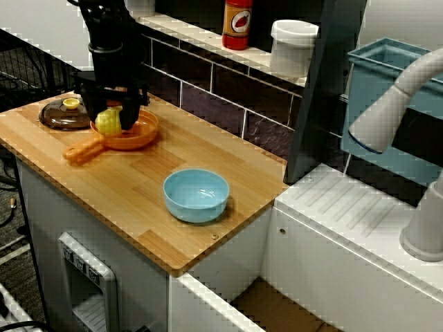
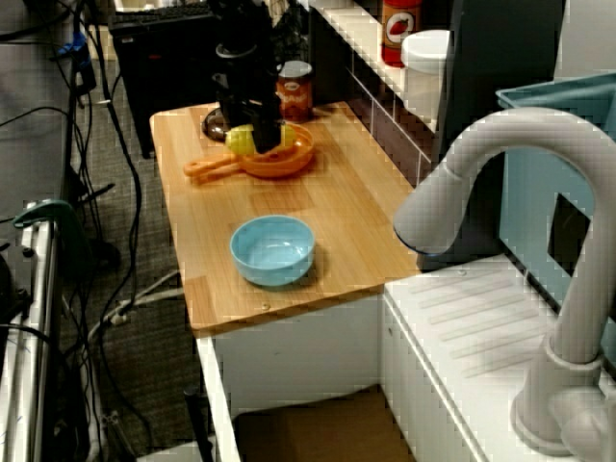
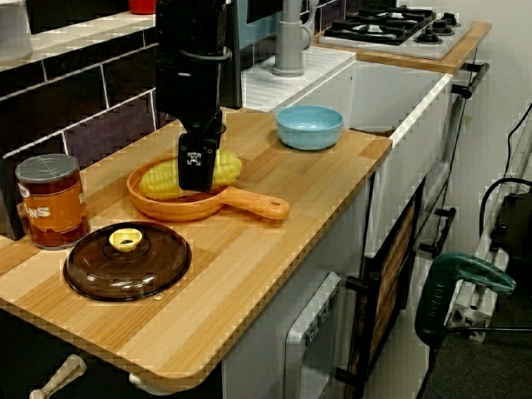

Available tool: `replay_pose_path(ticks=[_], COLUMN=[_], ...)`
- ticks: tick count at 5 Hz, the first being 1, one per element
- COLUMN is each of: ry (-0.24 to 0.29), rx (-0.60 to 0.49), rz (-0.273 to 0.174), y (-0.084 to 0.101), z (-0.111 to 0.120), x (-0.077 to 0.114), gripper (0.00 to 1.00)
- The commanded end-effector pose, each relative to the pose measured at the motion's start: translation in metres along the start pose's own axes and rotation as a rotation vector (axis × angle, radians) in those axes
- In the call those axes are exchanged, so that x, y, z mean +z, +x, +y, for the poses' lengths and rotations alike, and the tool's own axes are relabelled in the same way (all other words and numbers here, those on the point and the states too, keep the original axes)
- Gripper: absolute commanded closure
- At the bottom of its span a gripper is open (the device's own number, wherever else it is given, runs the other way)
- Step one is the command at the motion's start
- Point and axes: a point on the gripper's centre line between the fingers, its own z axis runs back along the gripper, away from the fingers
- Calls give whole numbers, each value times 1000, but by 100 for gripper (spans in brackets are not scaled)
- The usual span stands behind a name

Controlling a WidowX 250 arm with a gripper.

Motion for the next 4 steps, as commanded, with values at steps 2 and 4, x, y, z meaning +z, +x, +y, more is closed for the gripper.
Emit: replay_pose_path(ticks=[2,4], ry=[-158,-179], rx=[-63,-107], rz=[-138,-133], y=[-9,-9], z=[2,-12], x=[96,102], gripper=[100,100])
